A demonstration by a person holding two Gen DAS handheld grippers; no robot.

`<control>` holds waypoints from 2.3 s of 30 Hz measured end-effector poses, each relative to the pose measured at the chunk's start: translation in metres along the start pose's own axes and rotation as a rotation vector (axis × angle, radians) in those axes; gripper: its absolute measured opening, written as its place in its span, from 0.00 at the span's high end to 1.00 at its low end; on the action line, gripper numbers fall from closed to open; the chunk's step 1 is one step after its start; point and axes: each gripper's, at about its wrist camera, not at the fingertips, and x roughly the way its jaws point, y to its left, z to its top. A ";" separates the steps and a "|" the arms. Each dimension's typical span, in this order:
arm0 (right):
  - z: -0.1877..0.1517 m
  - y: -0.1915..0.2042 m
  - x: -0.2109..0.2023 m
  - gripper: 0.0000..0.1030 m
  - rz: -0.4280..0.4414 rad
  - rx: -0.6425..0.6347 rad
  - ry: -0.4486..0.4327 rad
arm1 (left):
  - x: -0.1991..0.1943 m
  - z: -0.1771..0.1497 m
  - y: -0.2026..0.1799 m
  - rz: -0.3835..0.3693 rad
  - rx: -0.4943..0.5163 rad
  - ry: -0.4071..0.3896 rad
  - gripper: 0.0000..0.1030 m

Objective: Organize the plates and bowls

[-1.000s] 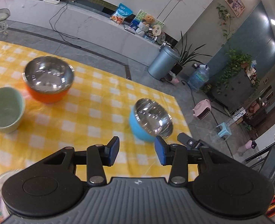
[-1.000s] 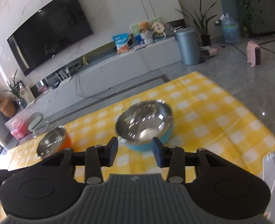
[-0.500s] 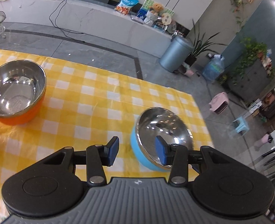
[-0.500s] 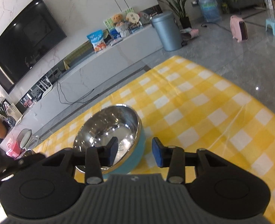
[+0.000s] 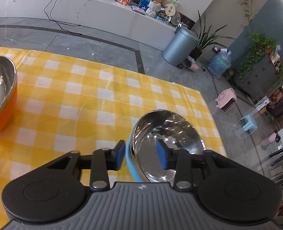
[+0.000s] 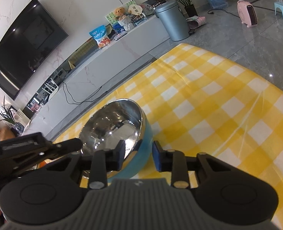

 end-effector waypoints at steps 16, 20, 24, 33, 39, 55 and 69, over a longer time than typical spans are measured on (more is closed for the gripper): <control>-0.001 0.004 -0.012 0.84 -0.009 -0.037 -0.012 | -0.021 -0.009 -0.003 0.011 0.021 -0.011 0.89; -0.001 0.008 -0.027 0.85 0.011 -0.047 -0.013 | -0.043 -0.015 -0.001 0.006 -0.026 -0.023 0.88; -0.004 0.015 -0.044 0.86 0.039 -0.048 0.000 | -0.069 -0.025 0.001 0.030 -0.071 -0.048 0.88; -0.032 0.038 -0.094 0.87 0.091 -0.114 0.034 | -0.134 -0.055 0.017 0.036 -0.167 -0.087 0.88; -0.061 0.053 -0.136 0.87 0.097 -0.176 0.036 | -0.170 -0.082 0.030 0.018 -0.200 -0.096 0.88; -0.129 0.031 -0.186 0.87 0.048 -0.136 0.123 | -0.187 -0.148 0.057 0.004 -0.274 0.008 0.87; -0.141 0.022 -0.165 0.87 0.005 -0.137 0.176 | -0.167 -0.167 0.072 0.015 -0.302 0.073 0.86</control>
